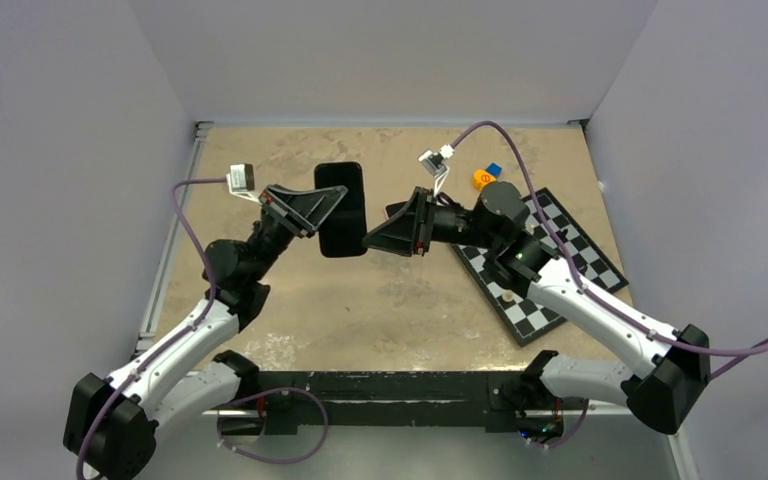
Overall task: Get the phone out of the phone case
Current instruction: Remove the phone case from the phone.
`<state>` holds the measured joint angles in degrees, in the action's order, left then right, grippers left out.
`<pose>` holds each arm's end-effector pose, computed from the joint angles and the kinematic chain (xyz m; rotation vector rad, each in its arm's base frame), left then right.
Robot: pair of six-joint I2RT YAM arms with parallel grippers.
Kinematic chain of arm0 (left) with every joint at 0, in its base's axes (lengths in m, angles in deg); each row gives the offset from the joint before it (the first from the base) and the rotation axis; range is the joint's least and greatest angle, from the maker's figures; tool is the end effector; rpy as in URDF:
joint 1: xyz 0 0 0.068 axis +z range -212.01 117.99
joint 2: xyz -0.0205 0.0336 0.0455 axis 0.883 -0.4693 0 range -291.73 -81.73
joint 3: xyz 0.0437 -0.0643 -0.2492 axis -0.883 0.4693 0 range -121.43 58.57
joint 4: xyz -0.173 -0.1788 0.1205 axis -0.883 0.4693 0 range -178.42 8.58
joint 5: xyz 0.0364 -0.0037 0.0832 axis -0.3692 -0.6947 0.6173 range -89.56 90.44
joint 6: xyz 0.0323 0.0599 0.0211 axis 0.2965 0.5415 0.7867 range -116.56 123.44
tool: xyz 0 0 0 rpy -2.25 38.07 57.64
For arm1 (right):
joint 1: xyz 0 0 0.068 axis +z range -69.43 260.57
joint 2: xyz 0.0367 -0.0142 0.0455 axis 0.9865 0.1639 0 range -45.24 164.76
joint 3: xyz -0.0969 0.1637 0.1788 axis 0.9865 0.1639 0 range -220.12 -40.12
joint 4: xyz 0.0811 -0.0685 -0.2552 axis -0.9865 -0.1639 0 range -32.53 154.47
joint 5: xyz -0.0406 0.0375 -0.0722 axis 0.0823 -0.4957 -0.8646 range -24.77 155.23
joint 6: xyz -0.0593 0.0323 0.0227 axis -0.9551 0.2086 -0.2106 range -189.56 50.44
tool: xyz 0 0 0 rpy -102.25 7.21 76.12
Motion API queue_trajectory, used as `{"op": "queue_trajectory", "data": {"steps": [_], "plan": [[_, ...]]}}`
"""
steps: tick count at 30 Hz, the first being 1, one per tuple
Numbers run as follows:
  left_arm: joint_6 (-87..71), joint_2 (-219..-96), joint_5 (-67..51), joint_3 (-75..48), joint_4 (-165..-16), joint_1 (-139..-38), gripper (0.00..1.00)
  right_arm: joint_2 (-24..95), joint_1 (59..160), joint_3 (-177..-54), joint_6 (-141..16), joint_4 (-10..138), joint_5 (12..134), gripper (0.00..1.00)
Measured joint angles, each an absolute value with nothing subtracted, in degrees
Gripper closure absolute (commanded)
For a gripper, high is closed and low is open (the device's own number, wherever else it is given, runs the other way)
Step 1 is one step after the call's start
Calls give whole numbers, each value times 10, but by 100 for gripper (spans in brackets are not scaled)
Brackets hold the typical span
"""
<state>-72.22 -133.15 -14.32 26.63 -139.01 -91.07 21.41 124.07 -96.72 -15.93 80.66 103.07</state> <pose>0.2034 -0.1300 0.3474 -0.2199 1.2017 -1.7646 0.1980 0.2375 0.3710 -0.4890 1.7251 1.7783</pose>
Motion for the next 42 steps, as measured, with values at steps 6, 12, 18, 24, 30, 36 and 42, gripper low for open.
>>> {"op": "queue_trajectory", "data": {"steps": [6,12,18,24,30,36,42], "plan": [[-776,-1380,-128,276,-1438,-921,100,241,1251,-993,-188,769,1007,60],[-750,-1363,-119,276,-1384,-925,100,267,1260,-1014,-196,735,992,66],[-737,-1335,-126,276,-1379,-932,92,265,1259,-1023,-187,730,1018,100],[-675,-1262,-151,265,-1282,-946,36,247,1257,-1022,-175,728,1050,100],[-588,-1158,-179,270,-1175,-955,31,215,1216,-1021,-167,730,1054,100],[-537,-1116,-216,302,-1144,-955,55,192,1195,-1021,-144,752,1061,100],[-519,-1162,-279,302,-1155,-955,44,188,1195,-1017,-127,769,1076,100]]}}
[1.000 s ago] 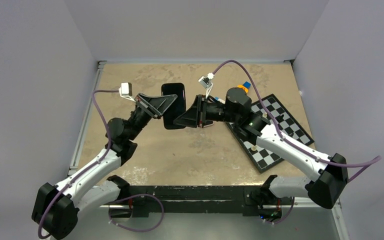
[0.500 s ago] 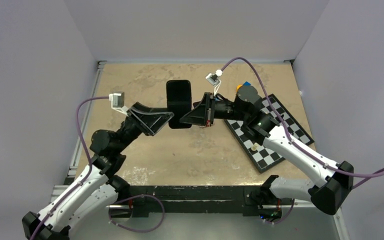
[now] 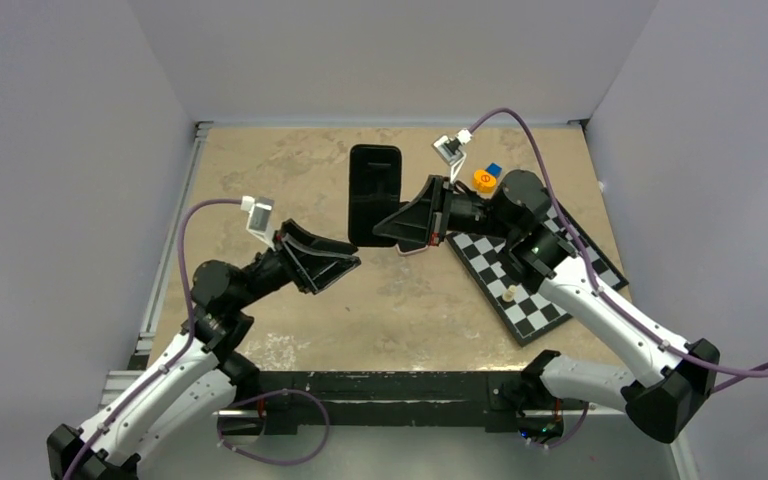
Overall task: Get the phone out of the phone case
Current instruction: Remove the phone case from the phone.
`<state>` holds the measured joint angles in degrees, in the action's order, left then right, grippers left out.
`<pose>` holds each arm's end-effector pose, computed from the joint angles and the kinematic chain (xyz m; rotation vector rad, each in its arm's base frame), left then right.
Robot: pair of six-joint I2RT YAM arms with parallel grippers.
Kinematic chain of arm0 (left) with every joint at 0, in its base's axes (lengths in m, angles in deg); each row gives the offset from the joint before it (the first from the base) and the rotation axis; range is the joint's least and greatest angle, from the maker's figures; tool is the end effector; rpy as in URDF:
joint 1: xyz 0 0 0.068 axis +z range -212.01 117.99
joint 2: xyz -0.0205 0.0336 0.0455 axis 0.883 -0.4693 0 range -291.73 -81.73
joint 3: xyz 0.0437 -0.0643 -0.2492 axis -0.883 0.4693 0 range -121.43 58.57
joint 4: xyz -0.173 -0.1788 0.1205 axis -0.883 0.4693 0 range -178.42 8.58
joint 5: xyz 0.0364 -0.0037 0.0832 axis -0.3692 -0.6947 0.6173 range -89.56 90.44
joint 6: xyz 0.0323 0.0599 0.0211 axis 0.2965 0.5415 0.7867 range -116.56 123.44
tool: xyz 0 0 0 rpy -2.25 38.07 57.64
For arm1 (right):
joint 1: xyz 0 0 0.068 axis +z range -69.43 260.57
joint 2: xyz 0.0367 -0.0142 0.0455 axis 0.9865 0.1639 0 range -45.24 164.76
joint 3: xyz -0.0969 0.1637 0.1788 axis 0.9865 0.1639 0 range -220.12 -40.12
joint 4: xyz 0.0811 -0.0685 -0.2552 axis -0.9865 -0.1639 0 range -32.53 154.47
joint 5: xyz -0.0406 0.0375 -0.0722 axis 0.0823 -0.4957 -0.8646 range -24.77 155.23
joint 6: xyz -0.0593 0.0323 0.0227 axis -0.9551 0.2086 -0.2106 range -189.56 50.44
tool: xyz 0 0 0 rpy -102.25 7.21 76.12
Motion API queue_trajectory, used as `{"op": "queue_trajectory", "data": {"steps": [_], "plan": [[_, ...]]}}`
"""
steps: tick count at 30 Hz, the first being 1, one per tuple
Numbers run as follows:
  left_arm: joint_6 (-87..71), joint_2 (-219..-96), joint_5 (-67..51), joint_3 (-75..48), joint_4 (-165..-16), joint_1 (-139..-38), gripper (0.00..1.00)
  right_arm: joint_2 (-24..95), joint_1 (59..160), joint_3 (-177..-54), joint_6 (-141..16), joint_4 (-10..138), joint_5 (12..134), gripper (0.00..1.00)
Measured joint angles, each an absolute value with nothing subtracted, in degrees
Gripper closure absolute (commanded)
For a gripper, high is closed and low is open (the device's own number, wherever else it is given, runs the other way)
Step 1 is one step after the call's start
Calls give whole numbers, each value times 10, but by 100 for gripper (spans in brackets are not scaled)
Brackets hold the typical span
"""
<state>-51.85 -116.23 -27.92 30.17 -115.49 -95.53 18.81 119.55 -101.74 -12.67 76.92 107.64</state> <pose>0.1478 -0.1311 0.3330 0.2313 1.4131 -1.6103 0.1994 0.2122 0.4092 -0.4777 1.6805 1.8156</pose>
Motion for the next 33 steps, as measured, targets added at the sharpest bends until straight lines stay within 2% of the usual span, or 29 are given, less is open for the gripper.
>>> {"op": "queue_trajectory", "data": {"steps": [15,19,21,33], "plan": [[-526,-1210,-309,297,-1206,-955,34,188,1195,-987,-93,804,1083,100],[-529,-1218,-306,295,-1210,-955,55,189,1195,-986,-85,814,1083,100],[-525,-1217,-301,292,-1203,-955,57,189,1195,-984,-80,825,1083,100],[-514,-1202,-278,284,-1188,-955,39,189,1195,-977,-55,851,1081,100]]}}
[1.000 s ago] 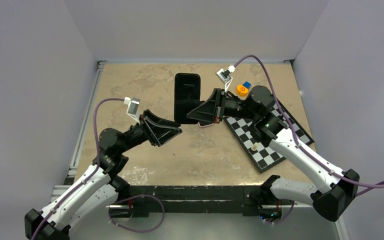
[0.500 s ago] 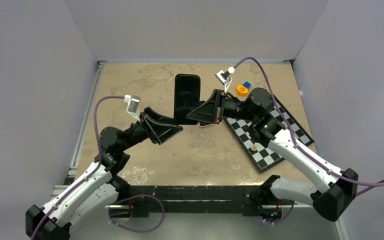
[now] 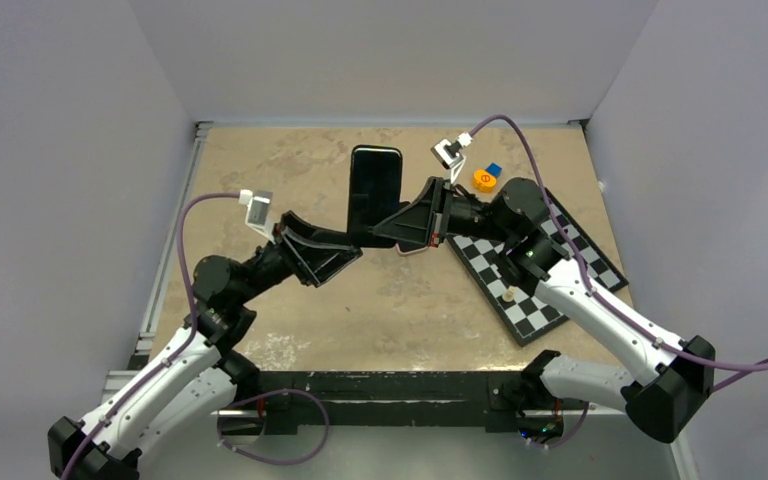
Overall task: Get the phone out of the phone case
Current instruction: Remove the phone case from the phone.
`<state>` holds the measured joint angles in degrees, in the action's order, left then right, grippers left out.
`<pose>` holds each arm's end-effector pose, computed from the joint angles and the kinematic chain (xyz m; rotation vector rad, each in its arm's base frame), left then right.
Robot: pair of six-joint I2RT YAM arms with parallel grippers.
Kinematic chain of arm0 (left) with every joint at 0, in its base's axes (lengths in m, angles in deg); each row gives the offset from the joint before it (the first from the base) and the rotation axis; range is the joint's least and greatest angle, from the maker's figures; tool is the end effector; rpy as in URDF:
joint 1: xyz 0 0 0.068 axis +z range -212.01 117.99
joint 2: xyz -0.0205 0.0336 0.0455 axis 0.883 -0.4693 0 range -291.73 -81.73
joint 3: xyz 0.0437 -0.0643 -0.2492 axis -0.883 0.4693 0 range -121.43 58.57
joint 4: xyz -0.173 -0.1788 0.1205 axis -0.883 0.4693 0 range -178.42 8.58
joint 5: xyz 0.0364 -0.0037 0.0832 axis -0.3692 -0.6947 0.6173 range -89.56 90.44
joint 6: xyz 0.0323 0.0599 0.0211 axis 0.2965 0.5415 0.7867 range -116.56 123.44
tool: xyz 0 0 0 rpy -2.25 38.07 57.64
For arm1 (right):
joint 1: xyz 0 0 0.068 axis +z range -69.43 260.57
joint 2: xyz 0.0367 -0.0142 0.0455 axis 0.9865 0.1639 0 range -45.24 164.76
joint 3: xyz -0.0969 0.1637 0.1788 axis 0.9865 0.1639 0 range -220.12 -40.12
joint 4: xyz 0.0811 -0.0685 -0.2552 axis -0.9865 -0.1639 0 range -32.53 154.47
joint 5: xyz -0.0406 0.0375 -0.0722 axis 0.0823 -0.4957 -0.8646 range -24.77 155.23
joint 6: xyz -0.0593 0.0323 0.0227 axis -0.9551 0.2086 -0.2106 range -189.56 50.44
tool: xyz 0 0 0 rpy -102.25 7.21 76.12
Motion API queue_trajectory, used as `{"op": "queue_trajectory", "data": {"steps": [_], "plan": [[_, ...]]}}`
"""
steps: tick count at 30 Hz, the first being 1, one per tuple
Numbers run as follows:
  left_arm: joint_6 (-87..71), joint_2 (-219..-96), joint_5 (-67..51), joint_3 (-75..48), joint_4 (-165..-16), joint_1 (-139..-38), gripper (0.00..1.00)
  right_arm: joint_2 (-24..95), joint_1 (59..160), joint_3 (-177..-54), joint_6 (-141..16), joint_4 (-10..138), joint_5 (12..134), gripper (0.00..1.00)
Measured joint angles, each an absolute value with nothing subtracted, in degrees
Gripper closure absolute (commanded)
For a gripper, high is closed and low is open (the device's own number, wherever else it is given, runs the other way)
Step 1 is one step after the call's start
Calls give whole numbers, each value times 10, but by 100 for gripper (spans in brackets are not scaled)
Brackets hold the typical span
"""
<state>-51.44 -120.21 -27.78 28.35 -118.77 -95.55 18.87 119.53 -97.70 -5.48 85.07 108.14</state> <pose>0.1566 -0.1369 0.3394 0.2401 1.3890 -1.6055 0.2000 0.2130 0.3983 -0.4208 1.6662 1.9152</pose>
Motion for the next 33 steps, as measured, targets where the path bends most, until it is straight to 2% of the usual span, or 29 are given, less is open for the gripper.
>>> {"op": "queue_trajectory", "data": {"steps": [6,12,18,24,29,33], "plan": [[-515,-1197,-264,285,-1200,-955,37,189,1196,-959,-24,866,1061,100],[-521,-1230,-252,284,-1234,-956,49,193,1198,-945,-1,871,1041,100],[-525,-1242,-248,284,-1260,-958,40,193,1197,-940,17,883,1028,100],[-525,-1234,-248,290,-1273,-958,38,193,1200,-940,37,903,1027,100],[-525,-1232,-249,294,-1280,-958,41,193,1200,-940,46,911,1027,100],[-525,-1239,-248,294,-1281,-958,50,193,1200,-940,53,924,1027,100]]}}
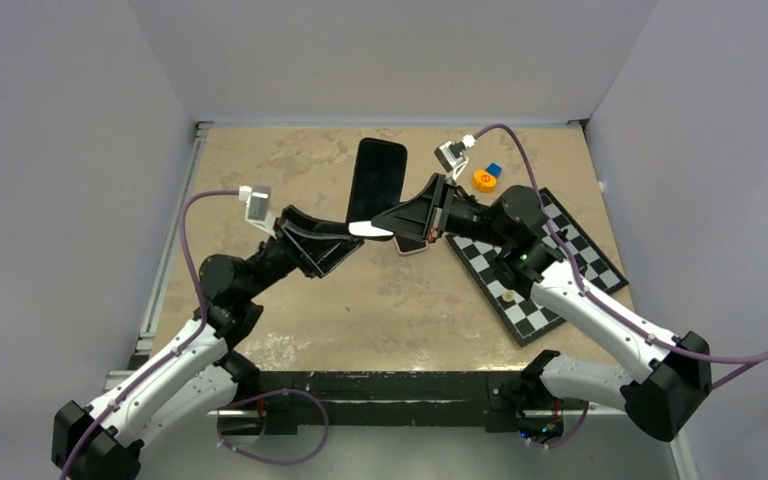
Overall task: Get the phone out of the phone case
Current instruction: Remove the phone case from the phone.
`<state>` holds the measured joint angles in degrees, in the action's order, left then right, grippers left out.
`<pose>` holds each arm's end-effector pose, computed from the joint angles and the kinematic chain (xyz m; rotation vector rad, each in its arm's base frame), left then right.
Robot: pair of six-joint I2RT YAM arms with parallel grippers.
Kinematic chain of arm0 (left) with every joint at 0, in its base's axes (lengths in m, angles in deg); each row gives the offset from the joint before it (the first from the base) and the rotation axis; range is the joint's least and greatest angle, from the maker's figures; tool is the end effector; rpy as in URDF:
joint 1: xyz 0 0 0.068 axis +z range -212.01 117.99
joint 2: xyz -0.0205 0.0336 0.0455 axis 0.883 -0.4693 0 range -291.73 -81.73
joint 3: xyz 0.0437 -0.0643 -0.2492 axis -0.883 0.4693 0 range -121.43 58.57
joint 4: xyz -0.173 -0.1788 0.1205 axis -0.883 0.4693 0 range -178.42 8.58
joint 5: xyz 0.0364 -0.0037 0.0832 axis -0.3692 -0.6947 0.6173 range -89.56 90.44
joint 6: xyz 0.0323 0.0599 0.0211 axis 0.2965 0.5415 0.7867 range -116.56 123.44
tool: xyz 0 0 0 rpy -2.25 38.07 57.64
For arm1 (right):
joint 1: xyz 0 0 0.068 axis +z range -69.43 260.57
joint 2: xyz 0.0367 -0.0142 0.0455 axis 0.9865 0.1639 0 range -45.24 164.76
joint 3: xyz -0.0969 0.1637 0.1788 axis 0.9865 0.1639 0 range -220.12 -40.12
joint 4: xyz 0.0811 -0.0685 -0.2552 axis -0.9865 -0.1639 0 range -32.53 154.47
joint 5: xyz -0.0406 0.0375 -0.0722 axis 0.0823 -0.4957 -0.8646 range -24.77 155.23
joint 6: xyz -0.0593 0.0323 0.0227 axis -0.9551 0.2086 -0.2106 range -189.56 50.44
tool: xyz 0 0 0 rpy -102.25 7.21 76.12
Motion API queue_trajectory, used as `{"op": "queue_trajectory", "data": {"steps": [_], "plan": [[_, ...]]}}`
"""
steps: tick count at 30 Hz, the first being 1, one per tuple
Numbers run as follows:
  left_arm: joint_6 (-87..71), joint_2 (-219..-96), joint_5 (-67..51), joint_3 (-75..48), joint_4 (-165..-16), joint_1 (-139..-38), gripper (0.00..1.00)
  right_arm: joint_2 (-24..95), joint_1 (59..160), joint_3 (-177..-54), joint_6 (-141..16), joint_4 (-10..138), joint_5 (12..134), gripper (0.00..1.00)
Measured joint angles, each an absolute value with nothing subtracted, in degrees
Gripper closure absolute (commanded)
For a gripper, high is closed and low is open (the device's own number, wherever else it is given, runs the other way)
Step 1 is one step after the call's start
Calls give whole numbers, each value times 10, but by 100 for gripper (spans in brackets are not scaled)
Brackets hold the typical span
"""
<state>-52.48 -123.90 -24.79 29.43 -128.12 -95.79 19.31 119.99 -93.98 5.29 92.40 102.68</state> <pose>0.1646 -0.1400 0.3392 0.2027 1.2976 -1.6077 0.2048 0.2145 0.3871 -0.2046 1.6678 2.0211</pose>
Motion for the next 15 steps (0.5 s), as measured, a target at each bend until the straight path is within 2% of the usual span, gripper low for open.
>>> {"op": "queue_trajectory", "data": {"steps": [3,6,10,15], "plan": [[-525,-1246,-247,294,-1281,-958,51,193,1200,-940,54,928,1025,100],[-525,-1248,-242,294,-1281,-958,45,193,1200,-940,55,928,1022,100],[-526,-1255,-235,288,-1281,-958,44,193,1201,-940,55,928,1022,100],[-542,-1270,-218,272,-1275,-959,57,193,1205,-940,46,924,1010,100]]}}
